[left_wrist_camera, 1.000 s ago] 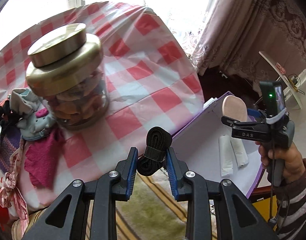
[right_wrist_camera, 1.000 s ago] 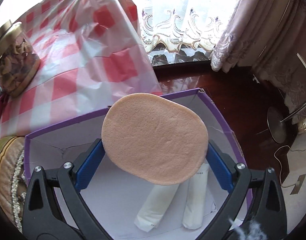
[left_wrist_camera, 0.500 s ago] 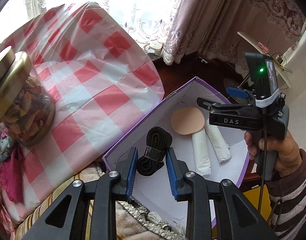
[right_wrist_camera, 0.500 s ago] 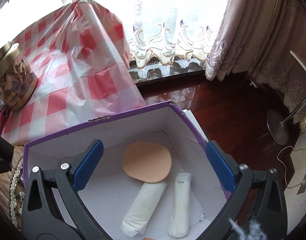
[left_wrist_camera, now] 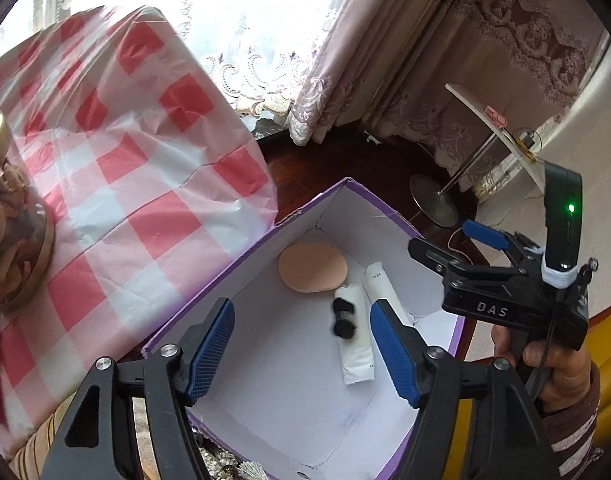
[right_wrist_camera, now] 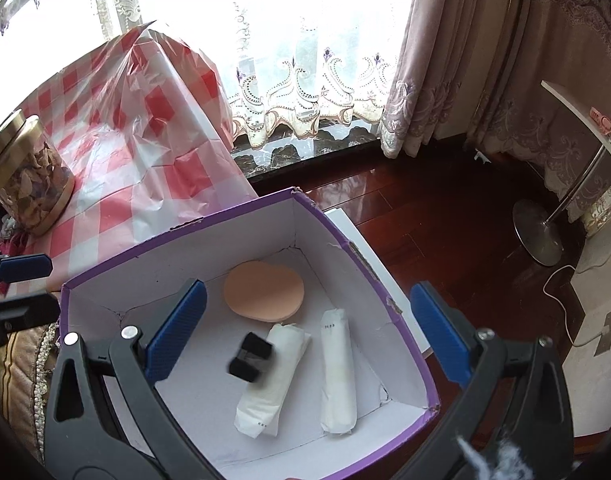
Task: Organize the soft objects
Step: 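Withdraw both grippers from the box back toward the pile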
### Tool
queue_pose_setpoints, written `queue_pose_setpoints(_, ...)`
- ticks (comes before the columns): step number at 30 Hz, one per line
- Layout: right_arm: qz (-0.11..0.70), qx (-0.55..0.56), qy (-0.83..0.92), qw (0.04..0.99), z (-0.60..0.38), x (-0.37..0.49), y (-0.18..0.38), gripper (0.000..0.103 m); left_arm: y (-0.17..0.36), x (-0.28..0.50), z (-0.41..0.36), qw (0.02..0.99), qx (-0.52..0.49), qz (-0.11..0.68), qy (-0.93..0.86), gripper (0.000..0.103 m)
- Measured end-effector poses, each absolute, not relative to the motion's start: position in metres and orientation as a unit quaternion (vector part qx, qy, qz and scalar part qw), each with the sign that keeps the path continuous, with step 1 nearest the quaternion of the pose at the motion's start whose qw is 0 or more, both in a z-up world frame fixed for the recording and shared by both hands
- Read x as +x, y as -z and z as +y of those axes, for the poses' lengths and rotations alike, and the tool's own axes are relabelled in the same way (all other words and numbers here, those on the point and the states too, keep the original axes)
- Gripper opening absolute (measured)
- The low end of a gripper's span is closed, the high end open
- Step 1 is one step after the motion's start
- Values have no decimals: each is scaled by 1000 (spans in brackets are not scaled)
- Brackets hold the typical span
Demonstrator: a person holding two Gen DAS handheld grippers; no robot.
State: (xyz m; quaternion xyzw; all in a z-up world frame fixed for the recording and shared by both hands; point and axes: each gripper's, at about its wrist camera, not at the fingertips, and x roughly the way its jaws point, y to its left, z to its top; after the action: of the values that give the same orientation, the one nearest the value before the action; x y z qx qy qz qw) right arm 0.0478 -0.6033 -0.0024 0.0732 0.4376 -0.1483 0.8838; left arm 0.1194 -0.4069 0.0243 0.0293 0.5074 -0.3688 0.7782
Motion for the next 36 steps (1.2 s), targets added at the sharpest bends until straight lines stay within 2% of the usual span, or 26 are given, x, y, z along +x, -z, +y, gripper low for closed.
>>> queue_pose_setpoints(12, 446, 95, 55, 888, -543, 54, -11, 102, -44, 108, -315, 824, 22, 471, 313, 72)
queue_pose_setpoints(21, 438, -5, -42, 898, -430, 66, -31, 102, -50, 101, -223, 853, -25, 457, 251, 72)
queue_pose_setpoints(36, 457, -66, -138, 876, -312, 86, -38, 102, -43, 93, -67, 874, -145, 444, 130, 72)
